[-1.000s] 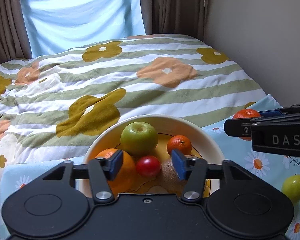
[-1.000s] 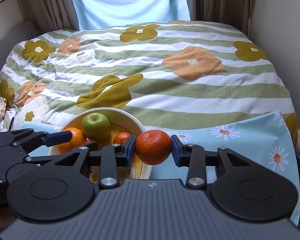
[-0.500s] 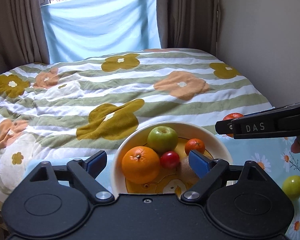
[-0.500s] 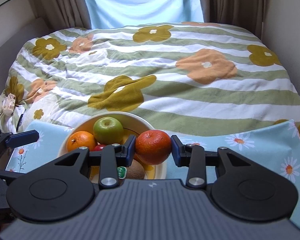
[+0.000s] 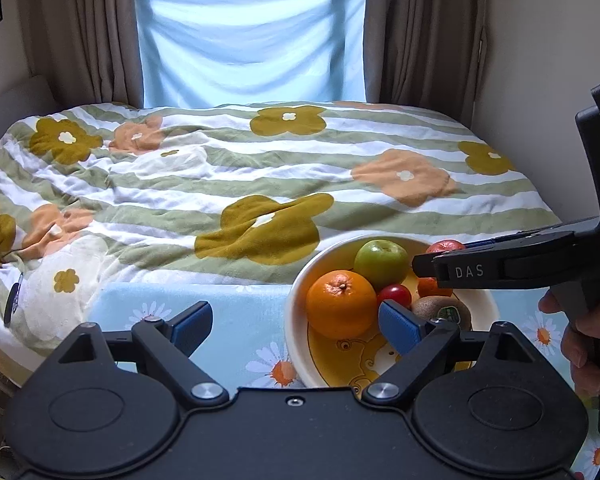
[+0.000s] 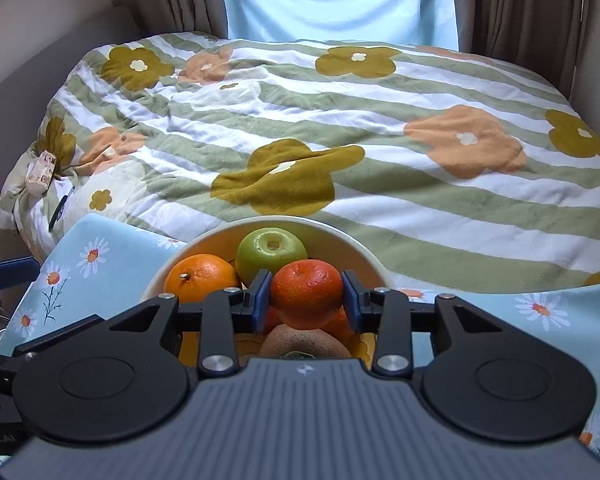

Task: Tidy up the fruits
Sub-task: 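Open the left tool to drop the tomato in the bowl while the right tool drops the tangerine, then withdraw both open tools from the bowl toward the loose fruits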

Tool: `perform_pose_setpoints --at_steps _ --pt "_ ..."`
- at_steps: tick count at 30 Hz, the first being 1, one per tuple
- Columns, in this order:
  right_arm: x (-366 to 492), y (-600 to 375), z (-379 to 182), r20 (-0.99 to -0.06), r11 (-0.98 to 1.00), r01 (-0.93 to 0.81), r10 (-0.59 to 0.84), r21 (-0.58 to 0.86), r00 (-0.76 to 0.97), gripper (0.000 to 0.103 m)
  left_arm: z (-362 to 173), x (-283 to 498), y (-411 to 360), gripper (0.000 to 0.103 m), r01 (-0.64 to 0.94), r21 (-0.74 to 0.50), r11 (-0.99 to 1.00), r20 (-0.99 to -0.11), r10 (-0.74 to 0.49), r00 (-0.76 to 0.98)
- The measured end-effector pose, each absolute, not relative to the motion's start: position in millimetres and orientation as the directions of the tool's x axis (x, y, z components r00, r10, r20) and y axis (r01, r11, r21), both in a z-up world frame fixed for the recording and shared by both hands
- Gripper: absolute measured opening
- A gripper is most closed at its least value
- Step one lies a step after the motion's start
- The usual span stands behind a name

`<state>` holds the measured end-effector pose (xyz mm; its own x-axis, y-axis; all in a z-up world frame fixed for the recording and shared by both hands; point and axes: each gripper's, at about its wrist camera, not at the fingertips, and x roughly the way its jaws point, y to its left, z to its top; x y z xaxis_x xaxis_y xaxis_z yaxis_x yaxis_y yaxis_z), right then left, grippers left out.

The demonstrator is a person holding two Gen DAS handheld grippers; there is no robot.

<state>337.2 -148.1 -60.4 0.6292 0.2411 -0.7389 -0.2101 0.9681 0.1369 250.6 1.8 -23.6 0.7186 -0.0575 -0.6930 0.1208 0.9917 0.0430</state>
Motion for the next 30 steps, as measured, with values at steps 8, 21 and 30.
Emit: perform_pose_setpoints --at_steps 8,21,30 --pt "335 -139 -64 -0.720 0.969 -0.221 0.230 0.108 0.655 0.077 -22 249 13 0.093 0.106 0.036 0.994 -0.691 -0.052 0.721" --pt "302 -151 -35 -0.674 0.979 -0.176 0.199 0.104 0.712 0.099 -9 231 16 0.093 0.108 0.027 0.994 -0.657 -0.064 0.751" --pt "256 -162 -6 -0.650 0.984 -0.150 0.178 0.099 0.739 0.099 15 196 12 0.093 0.091 0.018 0.996 -0.609 -0.061 0.791"
